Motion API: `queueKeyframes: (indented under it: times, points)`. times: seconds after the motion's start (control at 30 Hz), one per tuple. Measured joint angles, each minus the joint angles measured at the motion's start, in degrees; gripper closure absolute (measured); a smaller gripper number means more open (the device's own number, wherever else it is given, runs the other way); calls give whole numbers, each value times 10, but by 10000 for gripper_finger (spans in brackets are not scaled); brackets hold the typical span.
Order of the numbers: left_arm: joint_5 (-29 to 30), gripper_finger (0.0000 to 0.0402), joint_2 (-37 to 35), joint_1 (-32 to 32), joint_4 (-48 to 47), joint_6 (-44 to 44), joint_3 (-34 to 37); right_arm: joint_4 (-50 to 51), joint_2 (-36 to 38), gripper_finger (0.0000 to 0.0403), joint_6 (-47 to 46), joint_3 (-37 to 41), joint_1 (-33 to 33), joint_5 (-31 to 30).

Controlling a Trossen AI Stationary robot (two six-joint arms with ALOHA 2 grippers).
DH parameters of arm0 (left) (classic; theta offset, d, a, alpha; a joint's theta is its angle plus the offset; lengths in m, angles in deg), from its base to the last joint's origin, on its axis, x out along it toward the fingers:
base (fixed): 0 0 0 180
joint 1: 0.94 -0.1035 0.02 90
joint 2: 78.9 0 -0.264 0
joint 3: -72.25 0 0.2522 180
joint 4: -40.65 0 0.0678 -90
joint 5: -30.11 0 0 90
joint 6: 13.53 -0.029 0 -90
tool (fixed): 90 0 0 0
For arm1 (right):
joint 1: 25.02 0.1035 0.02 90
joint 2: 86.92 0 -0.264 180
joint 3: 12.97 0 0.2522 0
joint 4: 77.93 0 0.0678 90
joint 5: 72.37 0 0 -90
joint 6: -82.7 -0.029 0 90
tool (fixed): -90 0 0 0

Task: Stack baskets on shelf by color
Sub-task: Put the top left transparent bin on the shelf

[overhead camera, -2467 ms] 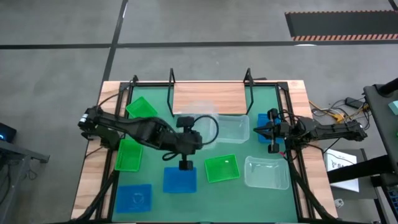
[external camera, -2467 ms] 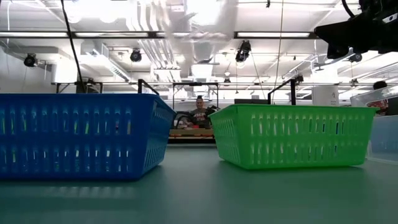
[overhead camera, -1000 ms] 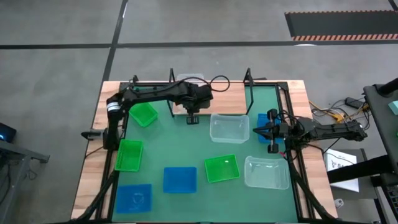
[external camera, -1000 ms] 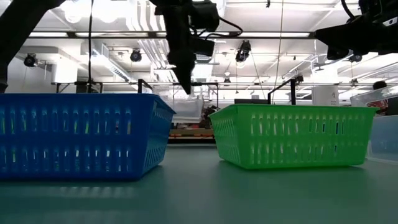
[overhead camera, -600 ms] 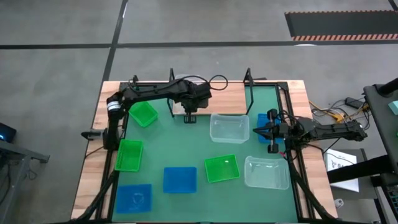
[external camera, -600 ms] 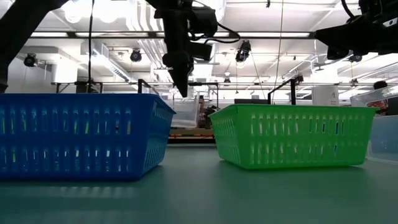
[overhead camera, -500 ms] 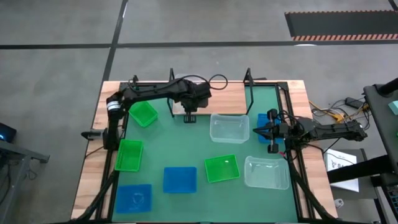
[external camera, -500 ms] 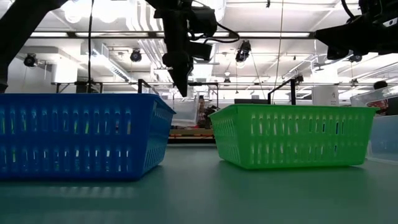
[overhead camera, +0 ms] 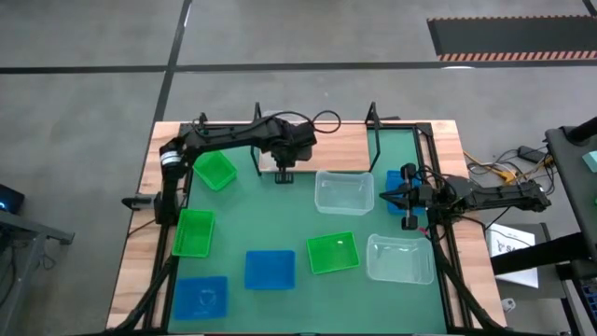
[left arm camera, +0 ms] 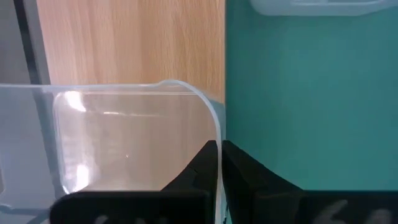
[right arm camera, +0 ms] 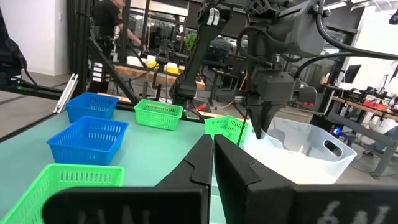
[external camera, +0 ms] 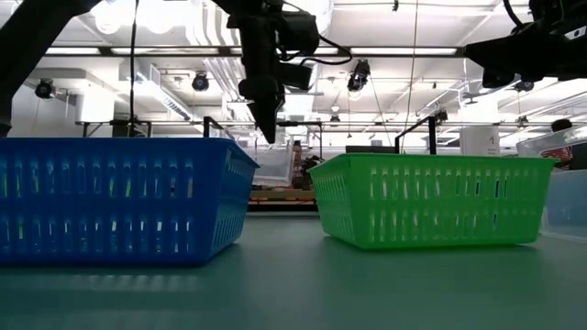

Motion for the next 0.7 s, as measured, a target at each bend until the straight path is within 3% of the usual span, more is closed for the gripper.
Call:
queueKeyframes:
  times: [0.17,0.5,0.7]
  points:
    - [-9,394,0,-4,0,0,2,0,0,394,0,0,0,0]
    - [-8,318,0,-8,0,2,2,0,0,394,0,0,0,0]
    - [-4,300,-10,0,3,3,-22,0,0,394,1,0,0,0]
